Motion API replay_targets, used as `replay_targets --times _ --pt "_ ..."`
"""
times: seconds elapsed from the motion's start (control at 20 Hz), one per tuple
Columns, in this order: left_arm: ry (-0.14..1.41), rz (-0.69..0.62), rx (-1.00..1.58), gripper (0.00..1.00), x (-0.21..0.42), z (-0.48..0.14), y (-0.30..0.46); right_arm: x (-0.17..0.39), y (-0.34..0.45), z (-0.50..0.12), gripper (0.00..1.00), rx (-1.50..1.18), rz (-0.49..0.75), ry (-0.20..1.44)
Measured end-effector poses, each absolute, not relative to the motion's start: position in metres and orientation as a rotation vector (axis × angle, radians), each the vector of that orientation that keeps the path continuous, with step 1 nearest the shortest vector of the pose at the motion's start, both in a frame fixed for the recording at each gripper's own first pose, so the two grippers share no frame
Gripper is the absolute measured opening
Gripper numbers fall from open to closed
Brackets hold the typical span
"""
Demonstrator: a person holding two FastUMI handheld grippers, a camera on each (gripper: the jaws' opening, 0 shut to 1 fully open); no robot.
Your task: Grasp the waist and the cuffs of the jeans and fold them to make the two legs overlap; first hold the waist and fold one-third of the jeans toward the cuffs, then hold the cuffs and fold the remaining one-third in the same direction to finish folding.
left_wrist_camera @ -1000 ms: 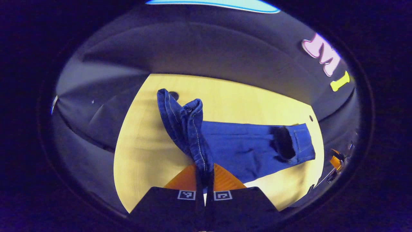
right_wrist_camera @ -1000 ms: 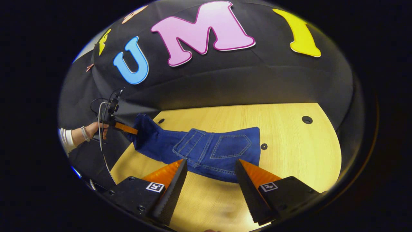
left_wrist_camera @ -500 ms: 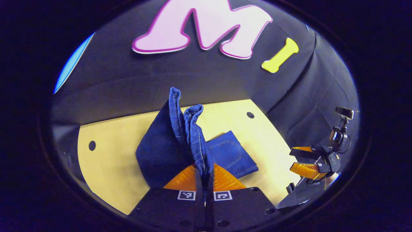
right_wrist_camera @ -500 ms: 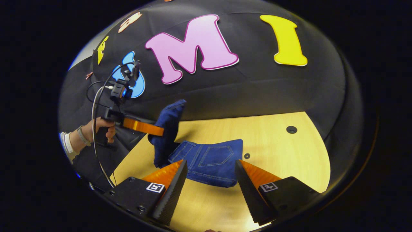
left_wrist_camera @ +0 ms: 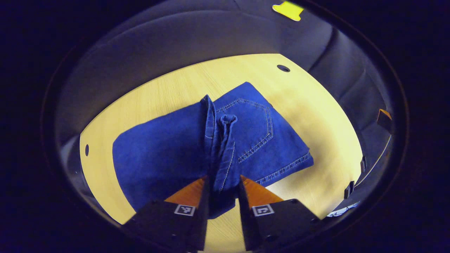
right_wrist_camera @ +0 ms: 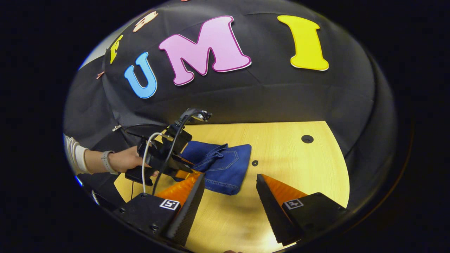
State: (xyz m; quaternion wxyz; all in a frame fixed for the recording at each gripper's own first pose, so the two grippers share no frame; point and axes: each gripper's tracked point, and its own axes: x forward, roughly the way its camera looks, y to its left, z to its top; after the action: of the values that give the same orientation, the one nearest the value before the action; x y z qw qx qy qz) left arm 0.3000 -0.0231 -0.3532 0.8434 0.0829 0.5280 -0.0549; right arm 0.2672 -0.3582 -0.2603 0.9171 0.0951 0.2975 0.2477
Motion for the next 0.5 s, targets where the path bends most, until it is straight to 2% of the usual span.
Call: replay_targets --times 0.05,0.1,0.2,0.3,0.5 --pt "1.089 -0.105 0.175 0.67 0.302 -0.351 -0.028 0.264 -0.362 -0.260 0.92 0.189 0.505 0.608" --pt "1.033 -0.103 0.166 0.71 0.305 -0.342 -0.035 0.261 -0.365 -0.257 0.92 0.184 0.502 0.604" --pt "0.908 -0.107 0.165 0.93 0.310 -0.315 -0.052 0.256 -0.368 -0.247 0.91 0.170 0.492 0.580" --pt "0.775 -0.122 0.190 0.98 0.305 -0.275 -0.064 0.247 -0.373 -0.229 0.92 0.174 0.479 0.539" --pt "0.497 -0.130 0.212 0.98 0.251 -0.175 -0.091 0.219 -0.385 -0.180 0.91 0.140 0.423 0.420"
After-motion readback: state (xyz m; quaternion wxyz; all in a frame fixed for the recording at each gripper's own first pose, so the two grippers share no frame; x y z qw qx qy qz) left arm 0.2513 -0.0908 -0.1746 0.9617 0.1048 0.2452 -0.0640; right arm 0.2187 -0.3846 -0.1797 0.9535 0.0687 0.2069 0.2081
